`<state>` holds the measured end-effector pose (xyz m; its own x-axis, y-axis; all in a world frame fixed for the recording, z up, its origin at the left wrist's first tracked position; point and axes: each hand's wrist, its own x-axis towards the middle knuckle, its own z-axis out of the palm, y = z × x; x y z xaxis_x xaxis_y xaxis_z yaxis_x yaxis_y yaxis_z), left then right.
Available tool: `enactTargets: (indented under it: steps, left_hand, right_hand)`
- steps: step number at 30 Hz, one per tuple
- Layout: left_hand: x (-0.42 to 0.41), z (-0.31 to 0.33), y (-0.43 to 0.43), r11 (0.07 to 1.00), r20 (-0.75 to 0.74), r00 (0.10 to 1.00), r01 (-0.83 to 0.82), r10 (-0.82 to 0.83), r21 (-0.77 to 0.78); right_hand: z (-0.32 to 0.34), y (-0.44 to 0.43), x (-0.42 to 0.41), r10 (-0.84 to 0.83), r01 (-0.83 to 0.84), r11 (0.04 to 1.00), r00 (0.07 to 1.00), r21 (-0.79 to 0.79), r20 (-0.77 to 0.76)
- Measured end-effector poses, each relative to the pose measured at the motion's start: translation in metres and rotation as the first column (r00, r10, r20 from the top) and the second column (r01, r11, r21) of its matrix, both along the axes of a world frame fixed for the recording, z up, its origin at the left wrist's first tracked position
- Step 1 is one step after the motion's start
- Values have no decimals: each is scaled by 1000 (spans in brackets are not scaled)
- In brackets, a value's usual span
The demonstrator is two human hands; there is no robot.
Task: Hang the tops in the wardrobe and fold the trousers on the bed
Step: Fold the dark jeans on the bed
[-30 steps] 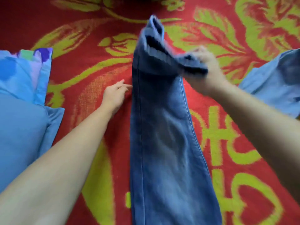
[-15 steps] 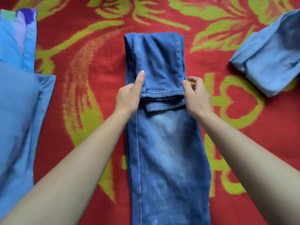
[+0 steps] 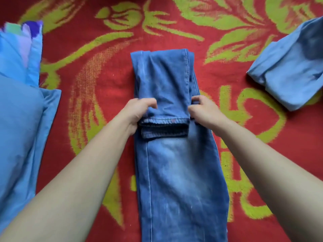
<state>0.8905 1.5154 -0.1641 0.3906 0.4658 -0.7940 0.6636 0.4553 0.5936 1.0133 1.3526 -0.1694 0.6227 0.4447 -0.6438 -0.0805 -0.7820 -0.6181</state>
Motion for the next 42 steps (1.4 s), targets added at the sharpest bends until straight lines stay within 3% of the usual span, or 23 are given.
enactTargets:
  steps: [3,7,9,13,17,22,24,27,30,33,35,37,38,40,42]
  left_hand:
    - [32,3,24,970,62,977,-212,206,120]
    - [73,-3,49,880,65,932,-360,358,311]
    - [91,-8,58,864,48,954,-288,295,414]
    - [94,-33,51,698,-33,997,-28,74,715]
    - [84,-52,49,702,-188,982,158,-34,695]
    - [81,-38,63,824,-132,989,126,-62,553]
    - [81,-34,61,802,-115,992,103,-44,589]
    - [83,-33,57,665,-110,994,76,9,743]
    - [87,-37,67,648,-72,994,4,78,762]
    - [88,-45,74,524,-117,993,106,-11,845]
    - [88,-47,66,572,-237,971,207,-23,793]
    - [94,-45,58,652,-250,967,156,53,742]
    - [94,-41,55,641,-232,968,119,95,758]
    - [79,-28,41,478,-151,985,95,81,874]
    - [50,-27,25,269,-141,975,184,-170,945]
  right_hand:
    - [5,24,18,-144,149,989,960,-5,239]
    - [-1,66,50,-255,262,965,917,17,308]
    - [-6,85,62,-170,193,980,932,-42,322]
    - [-24,98,72,-134,187,978,906,-96,401]
    - [-36,91,69,-23,77,990,913,-117,408]
    - [-26,86,76,-8,38,996,939,-83,344]
    - [-25,85,70,-35,70,995,923,-75,384]
    - [-21,88,65,-36,97,989,883,-108,467]
    - [-16,96,79,-33,125,981,863,-150,504]
    - [-23,96,88,22,86,984,805,-153,593]
    - [-28,94,84,43,82,977,826,-195,563]
    - [-32,98,78,-24,129,977,856,-169,516]
    - [-32,99,72,-36,131,980,855,-148,518]
    - [-25,85,53,50,21,994,773,-104,633]
    - [-22,55,33,132,-216,976,588,-2,798]
